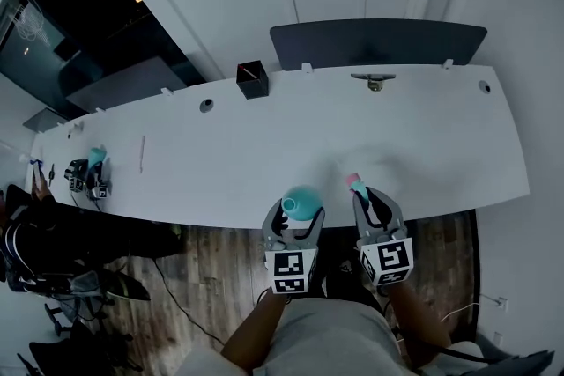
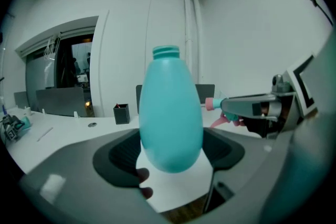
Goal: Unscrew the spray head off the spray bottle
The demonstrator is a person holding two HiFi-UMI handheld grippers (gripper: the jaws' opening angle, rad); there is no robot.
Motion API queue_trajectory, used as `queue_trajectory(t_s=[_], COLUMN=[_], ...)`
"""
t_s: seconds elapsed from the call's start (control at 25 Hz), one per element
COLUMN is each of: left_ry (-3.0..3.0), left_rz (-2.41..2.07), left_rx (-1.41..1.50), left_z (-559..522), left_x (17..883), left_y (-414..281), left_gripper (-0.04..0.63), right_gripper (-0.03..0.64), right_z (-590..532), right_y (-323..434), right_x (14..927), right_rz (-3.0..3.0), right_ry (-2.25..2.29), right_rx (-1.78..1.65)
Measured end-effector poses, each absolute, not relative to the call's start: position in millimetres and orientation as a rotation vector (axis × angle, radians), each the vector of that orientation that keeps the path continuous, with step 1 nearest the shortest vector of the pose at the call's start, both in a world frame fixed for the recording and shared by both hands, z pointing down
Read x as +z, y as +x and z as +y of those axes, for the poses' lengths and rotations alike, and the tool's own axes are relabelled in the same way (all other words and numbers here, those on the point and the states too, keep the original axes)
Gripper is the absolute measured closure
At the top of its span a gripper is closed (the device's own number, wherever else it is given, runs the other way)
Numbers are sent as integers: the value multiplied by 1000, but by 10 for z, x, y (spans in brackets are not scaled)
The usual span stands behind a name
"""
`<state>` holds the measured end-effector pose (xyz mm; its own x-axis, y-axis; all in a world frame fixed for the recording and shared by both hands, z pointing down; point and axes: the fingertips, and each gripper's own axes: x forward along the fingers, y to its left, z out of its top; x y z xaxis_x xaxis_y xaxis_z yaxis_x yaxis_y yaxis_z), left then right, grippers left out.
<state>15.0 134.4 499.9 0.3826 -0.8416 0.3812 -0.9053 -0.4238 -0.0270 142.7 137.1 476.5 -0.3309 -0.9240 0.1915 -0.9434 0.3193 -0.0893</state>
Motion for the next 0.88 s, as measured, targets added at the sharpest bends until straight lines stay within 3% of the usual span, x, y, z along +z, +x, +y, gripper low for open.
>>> queue_trajectory(t_s=[0.88], left_ry=[2540], left_rz=[-1540], left_rx=[439], left_z=[1412], left_x=[4735], left_y=[-219], left_gripper=[235], right_gripper=[543], right_z=[1398], right_y=[771], right_x=[4479], right_rz=[-2499], right_ry=[1727], right_rx=[173])
